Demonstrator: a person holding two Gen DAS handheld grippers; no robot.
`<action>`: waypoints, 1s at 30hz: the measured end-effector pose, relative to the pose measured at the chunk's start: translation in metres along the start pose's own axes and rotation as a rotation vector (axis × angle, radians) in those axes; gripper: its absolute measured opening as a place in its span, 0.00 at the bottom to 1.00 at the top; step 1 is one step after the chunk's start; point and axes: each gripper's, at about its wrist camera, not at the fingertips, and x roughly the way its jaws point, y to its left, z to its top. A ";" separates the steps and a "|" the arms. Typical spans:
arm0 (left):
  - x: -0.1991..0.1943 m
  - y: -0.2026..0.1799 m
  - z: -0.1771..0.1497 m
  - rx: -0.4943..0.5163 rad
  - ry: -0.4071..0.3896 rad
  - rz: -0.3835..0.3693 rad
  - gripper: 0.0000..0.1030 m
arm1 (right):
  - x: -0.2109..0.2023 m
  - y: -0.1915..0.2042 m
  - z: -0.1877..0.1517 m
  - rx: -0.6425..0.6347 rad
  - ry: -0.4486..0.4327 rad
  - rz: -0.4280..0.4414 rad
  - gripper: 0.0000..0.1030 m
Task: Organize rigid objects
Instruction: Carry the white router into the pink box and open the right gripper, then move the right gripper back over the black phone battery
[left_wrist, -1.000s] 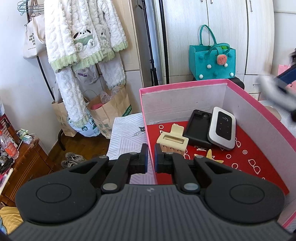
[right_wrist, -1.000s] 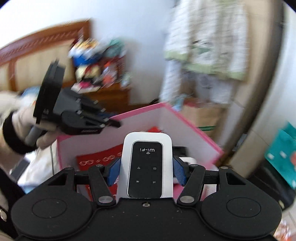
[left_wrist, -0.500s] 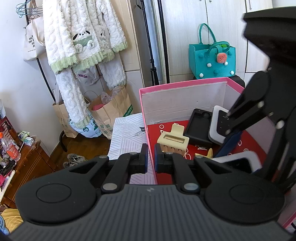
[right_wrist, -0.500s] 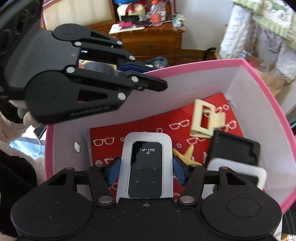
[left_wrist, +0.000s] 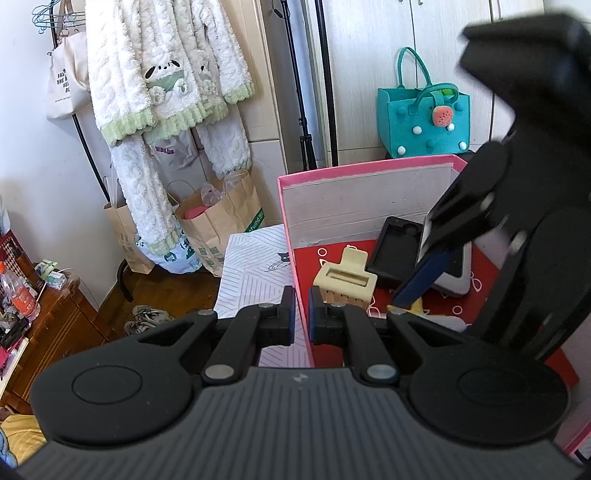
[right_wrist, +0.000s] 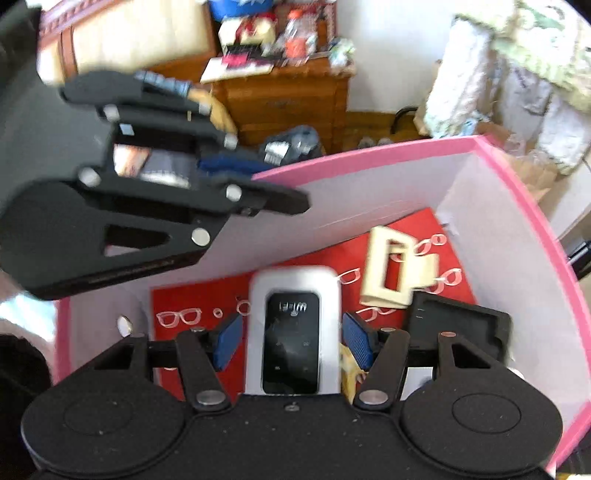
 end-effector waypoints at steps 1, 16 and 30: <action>0.000 0.000 0.000 -0.001 0.000 -0.002 0.06 | -0.010 -0.003 -0.002 0.018 -0.024 -0.003 0.63; -0.001 -0.001 -0.001 0.000 0.004 -0.001 0.07 | -0.130 -0.035 -0.112 0.291 -0.322 -0.337 0.67; 0.000 -0.002 -0.001 0.003 0.004 0.000 0.07 | -0.104 -0.063 -0.226 0.524 -0.254 -0.421 0.66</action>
